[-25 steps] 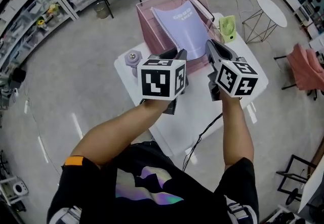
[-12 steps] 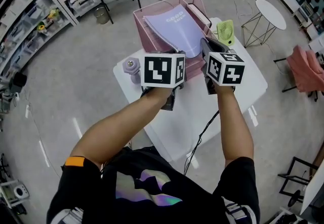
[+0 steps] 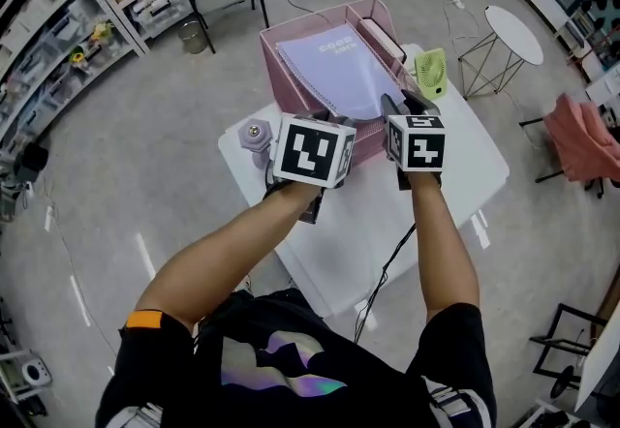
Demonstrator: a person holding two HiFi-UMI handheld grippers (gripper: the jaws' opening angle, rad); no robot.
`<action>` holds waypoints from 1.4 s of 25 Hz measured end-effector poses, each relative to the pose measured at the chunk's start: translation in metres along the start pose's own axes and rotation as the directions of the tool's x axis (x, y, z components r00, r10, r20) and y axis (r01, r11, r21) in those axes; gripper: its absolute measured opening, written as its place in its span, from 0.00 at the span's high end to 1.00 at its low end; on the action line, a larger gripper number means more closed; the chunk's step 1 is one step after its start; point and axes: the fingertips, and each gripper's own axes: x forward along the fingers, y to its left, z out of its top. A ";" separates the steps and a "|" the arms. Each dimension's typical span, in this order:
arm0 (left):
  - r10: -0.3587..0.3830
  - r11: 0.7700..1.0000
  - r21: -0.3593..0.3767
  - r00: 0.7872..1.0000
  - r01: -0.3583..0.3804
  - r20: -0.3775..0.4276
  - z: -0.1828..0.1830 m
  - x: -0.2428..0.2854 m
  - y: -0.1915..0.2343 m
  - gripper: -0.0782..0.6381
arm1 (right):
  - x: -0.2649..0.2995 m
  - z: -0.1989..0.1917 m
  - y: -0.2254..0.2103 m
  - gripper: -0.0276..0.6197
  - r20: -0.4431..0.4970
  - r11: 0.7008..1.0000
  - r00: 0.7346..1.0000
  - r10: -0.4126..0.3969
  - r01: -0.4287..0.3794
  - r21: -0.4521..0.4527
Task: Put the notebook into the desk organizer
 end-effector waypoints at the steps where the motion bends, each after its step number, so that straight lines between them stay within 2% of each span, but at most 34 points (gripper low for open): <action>1: 0.007 1.000 0.013 1.000 -0.007 0.004 -0.001 -0.002 0.001 0.72 | -0.003 0.000 0.001 0.70 0.001 1.000 1.000 -0.014 0.014 -0.026; 6: 0.042 0.996 0.072 0.999 -0.044 0.025 -0.008 -0.017 0.008 0.70 | -0.030 0.020 0.013 0.70 0.080 0.990 0.993 -0.088 0.096 -0.107; 9: 0.038 0.994 0.100 0.999 -0.040 0.028 -0.009 -0.020 0.008 0.70 | -0.041 0.025 0.015 0.70 0.093 0.984 0.989 -0.115 0.126 -0.123; 12: -0.003 0.996 0.086 0.999 0.000 0.040 -0.005 -0.024 0.006 0.69 | -0.044 0.020 0.017 0.70 0.066 0.982 0.988 -0.138 0.145 -0.121; 15: -0.065 0.997 0.045 0.998 0.065 -0.001 -0.014 -0.027 0.003 0.68 | -0.043 0.011 0.017 0.70 0.033 0.978 0.986 -0.161 0.164 -0.127; 16: -0.063 0.996 0.062 0.998 0.063 -0.002 -0.014 -0.029 0.002 0.67 | -0.041 0.008 0.015 0.70 0.022 0.976 0.985 -0.171 0.172 -0.137; 18: -0.022 0.988 0.152 0.999 0.019 0.022 -0.008 -0.036 0.002 0.67 | -0.038 0.004 0.012 0.70 0.006 0.970 0.982 -0.187 0.185 -0.159; 20: 0.037 0.966 0.255 0.998 -0.049 0.050 -0.002 -0.042 0.004 0.67 | -0.036 0.003 0.010 0.70 0.001 0.970 0.982 -0.191 0.189 -0.155; 22: 0.064 0.949 0.304 0.995 -0.086 0.080 0.004 -0.045 0.007 0.67 | -0.037 0.005 0.012 0.70 0.016 0.972 0.983 -0.183 0.183 -0.145; 27: 0.055 0.961 0.261 0.986 -0.096 0.159 0.015 -0.050 0.011 0.67 | -0.051 0.025 0.025 0.70 0.104 0.984 0.987 -0.124 0.136 -0.117; 30: 0.041 0.970 0.225 0.973 -0.094 0.229 0.019 -0.059 0.012 0.67 | -0.065 0.033 0.037 0.74 0.156 0.990 0.984 -0.090 0.105 -0.091; 35: 0.053 0.973 0.192 0.937 -0.126 0.345 0.015 -0.083 0.015 0.84 | -0.098 0.033 0.066 0.86 0.236 0.998 0.971 -0.048 0.054 -0.022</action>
